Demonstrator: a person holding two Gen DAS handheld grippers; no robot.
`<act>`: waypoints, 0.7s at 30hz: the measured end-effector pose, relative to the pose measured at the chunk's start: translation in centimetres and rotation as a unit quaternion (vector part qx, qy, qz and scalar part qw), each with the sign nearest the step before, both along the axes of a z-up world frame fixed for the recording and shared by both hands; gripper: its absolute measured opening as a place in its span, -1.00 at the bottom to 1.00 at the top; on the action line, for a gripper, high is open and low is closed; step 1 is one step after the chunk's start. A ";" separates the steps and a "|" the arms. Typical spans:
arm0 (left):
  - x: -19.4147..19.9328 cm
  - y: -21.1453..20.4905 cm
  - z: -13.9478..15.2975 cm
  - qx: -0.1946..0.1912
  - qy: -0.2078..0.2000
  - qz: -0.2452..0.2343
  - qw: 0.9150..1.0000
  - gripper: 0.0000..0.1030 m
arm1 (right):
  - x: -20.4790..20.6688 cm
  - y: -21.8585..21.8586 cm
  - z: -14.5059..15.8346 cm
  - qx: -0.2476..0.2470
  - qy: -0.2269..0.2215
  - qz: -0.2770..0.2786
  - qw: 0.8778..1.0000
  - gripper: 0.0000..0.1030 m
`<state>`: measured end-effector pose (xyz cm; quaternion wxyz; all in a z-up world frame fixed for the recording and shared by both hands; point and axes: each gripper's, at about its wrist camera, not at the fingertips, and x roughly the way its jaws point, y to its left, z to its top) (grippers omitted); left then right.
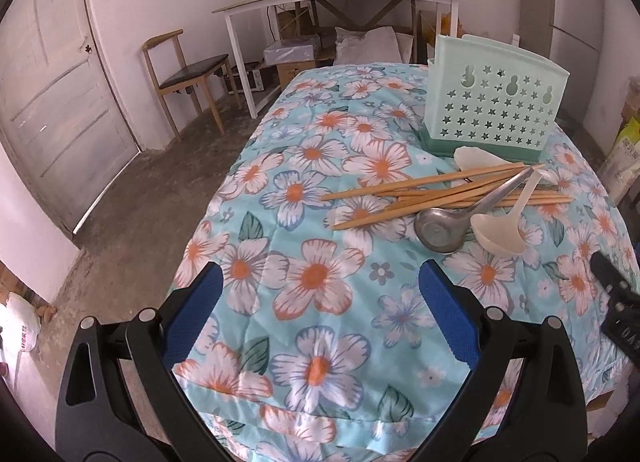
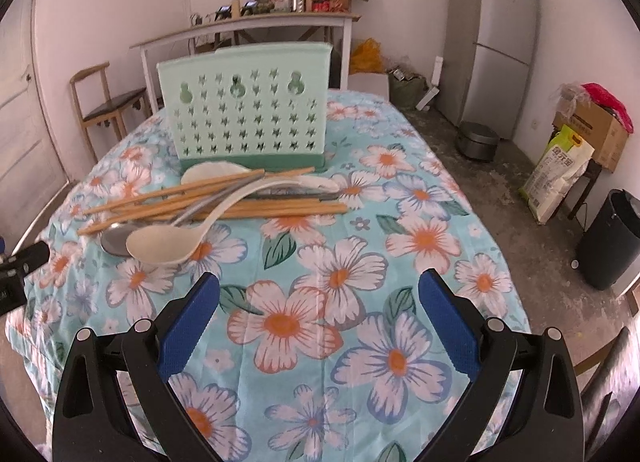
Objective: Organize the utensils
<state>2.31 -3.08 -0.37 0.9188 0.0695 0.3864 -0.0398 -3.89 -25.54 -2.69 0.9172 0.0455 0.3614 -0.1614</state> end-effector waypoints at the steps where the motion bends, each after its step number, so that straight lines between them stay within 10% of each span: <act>1: 0.1 -0.2 0.0 -0.001 0.000 0.000 1.000 0.84 | 0.3 0.0 -0.3 0.001 0.006 0.005 1.000 0.88; 21: 1.8 -2.6 -0.6 0.011 -0.004 -0.010 1.000 0.84 | 1.7 -0.5 -5.0 0.046 0.068 0.068 0.994 0.88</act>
